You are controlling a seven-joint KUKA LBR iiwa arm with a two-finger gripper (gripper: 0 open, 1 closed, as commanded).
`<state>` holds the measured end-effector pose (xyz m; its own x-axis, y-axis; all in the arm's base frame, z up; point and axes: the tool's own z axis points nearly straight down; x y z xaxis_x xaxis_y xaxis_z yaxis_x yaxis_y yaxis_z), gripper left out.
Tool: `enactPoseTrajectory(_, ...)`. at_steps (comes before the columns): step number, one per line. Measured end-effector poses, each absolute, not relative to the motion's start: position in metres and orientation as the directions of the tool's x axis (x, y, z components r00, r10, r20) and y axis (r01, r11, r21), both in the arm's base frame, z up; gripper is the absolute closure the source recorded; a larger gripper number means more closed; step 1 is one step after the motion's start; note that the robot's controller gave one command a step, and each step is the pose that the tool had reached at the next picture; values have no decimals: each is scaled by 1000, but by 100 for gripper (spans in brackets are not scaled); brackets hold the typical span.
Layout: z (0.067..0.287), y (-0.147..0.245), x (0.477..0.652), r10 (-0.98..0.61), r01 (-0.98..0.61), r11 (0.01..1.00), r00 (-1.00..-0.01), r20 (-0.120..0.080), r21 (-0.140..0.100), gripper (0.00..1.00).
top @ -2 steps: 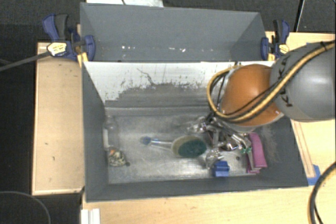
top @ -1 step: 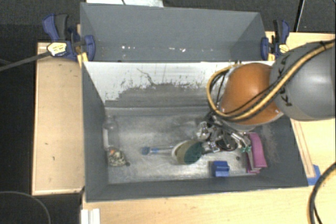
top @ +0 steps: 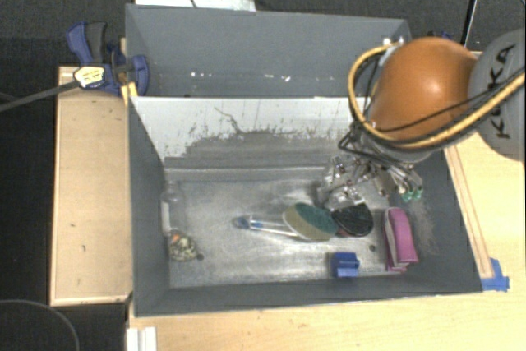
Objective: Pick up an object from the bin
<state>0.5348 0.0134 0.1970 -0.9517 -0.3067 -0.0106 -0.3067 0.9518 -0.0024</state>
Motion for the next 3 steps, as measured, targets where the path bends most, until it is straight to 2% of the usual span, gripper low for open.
enactPoseTrajectory(1, 192, 13, 533, -302, -302, 953, -953, -1, 0, 0)
enactPoseTrajectory(2, 97, -10, 509, -321, -321, 947, -946, -37, -8, 0)
enactPoseTrajectory(3, 96, -13, 503, -317, -317, 948, -948, -4, -4, 100)
